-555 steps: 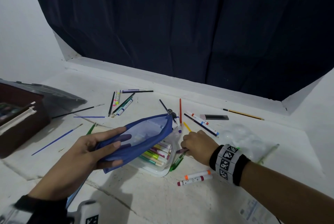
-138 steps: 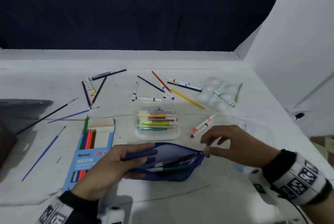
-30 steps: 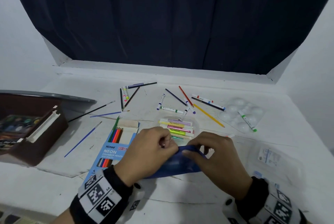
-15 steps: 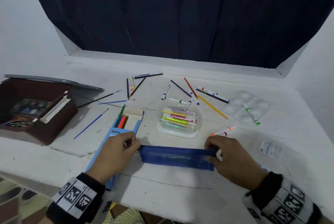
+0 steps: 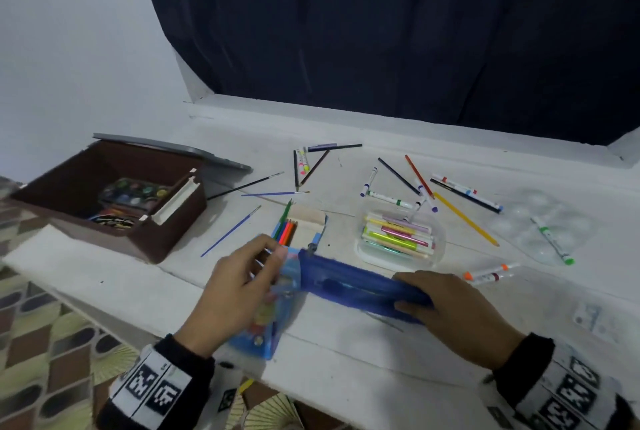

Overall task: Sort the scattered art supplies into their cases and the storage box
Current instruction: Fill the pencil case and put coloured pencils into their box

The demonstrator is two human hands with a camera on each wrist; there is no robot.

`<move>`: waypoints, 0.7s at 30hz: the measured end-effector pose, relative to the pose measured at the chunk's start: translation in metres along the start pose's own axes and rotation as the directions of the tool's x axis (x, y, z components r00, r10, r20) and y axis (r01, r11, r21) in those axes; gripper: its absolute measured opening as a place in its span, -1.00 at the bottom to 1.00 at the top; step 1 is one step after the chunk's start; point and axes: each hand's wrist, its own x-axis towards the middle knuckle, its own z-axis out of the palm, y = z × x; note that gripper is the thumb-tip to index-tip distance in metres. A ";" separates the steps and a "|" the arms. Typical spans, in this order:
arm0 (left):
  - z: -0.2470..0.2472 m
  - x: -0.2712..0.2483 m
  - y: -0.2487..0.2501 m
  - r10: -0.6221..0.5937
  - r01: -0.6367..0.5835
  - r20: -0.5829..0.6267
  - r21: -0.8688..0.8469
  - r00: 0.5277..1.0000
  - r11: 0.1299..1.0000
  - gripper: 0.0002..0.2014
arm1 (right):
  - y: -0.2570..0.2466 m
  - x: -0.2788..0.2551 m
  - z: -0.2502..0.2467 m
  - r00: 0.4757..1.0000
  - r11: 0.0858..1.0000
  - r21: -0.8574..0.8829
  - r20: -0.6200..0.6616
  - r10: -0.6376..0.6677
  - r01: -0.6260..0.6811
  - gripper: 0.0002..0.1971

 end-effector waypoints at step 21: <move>-0.314 0.096 -0.220 0.056 -0.059 -0.027 -0.126 0.998 0.990 -0.50 | -0.286 0.219 0.087 0.934 0.954 0.241 -0.345 -0.090 0.181 -0.79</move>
